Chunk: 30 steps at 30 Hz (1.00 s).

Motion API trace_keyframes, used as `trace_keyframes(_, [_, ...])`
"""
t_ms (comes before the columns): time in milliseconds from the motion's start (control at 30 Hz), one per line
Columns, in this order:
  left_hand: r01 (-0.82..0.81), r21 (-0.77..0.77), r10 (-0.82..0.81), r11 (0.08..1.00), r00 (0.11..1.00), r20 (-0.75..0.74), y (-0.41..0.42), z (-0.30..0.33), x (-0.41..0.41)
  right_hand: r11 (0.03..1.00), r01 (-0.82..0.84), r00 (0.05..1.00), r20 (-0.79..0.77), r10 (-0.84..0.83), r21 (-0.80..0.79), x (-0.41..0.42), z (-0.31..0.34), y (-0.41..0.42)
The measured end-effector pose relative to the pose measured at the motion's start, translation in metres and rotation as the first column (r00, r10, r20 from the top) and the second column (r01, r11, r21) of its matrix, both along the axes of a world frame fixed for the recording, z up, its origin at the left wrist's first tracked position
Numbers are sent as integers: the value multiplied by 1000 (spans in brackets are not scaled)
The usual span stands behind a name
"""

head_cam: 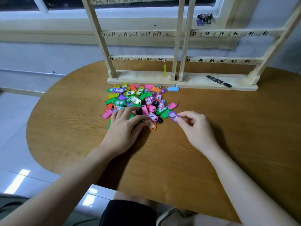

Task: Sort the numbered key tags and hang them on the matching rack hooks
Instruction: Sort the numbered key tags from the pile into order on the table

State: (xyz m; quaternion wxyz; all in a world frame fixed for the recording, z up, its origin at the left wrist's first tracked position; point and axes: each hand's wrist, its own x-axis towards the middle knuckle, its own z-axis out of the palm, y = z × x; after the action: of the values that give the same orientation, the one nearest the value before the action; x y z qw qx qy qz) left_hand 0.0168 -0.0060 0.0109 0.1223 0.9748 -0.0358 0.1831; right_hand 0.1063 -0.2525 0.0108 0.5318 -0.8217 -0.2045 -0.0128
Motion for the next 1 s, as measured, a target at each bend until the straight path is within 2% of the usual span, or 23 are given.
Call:
trace_keyframes(133, [77, 81, -70, 994, 994, -79, -8, 7, 31, 999, 21, 989, -144, -17, 25, -14, 5, -12])
trace_keyframes(400, [102, 208, -79, 973, 990, -116, -13, 23, 67, 996, 68, 959, -270, -83, -61, -31, 21, -40])
trace_keyframes(633, [174, 327, -152, 929, 984, -91, -19, 30, 80, 985, 104, 946, -294, -141, -137, -34, 26, -58])
trace_keyframes(833, [164, 515, -185, 841, 983, -11, -5, 23, 75, 980, 158, 935, -299, -189, -123, -40, 27, -71])
trace_keyframes(1000, [90, 443, -113, 892, 993, 26, 1, 23, 68, 973, 196, 926, -303, -224, -123, -45, 27, -80])
